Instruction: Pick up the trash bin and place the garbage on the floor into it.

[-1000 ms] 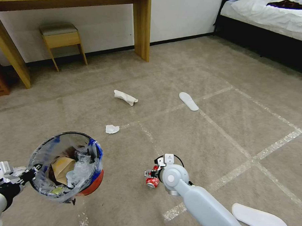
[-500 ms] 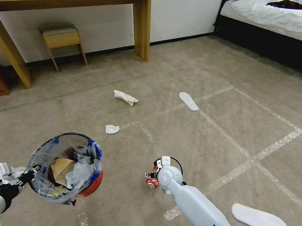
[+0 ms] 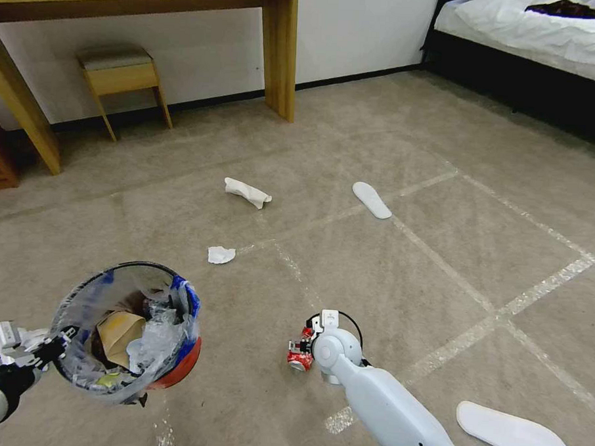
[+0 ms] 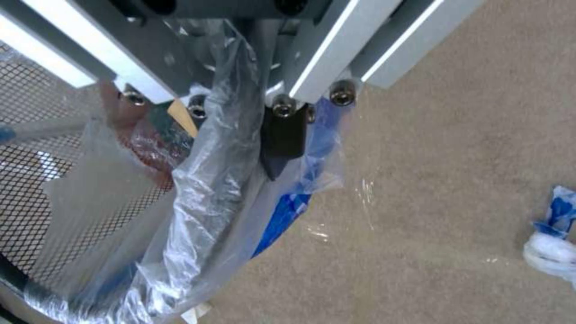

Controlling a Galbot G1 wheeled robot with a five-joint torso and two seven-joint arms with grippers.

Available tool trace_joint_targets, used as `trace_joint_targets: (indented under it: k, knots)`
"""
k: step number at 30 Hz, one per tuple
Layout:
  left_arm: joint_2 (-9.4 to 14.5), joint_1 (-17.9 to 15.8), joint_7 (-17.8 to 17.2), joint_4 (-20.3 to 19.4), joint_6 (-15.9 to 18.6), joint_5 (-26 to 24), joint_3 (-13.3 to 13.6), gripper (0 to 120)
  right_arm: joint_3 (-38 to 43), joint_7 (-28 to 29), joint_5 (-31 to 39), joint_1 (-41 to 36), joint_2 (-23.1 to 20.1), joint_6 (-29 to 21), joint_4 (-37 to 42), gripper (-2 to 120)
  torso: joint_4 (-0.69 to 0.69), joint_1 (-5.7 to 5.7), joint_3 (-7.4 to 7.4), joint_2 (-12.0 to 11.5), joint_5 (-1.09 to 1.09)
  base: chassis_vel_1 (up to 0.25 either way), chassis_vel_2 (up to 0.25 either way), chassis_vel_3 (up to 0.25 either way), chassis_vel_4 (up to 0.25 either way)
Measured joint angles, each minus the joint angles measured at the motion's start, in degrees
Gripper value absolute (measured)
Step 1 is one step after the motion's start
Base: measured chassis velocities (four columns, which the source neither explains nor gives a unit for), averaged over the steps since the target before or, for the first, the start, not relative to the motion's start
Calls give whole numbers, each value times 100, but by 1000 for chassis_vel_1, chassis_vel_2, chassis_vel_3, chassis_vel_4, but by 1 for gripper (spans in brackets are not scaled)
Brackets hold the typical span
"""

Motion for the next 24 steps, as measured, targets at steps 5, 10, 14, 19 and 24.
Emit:
trace_joint_targets:
  k: [5,10,14,19,24]
  knots:
    - [-23,-5,2,8,-12,29,30,1,2,-62,-94,-18,55,48,-101,100,0,0,0,0,0,0,0,0,0]
    - [-16,-16,9,42,-30,39,30,1,23,-159,-151,1,112,94,-218,100,0,0,0,0,0,0,0,0,0]
    - [-16,-24,14,44,-39,40,39,1,19,-255,-250,14,176,162,-370,100,0,0,0,0,0,0,0,0,0]
    - [-2,-54,16,68,-44,38,40,1,-10,-349,-337,35,278,227,-528,100,0,0,0,0,0,0,0,0,0]
    - [8,-70,20,87,-49,32,39,1,-38,-388,-364,65,313,252,-576,100,0,0,0,0,0,0,0,0,0]
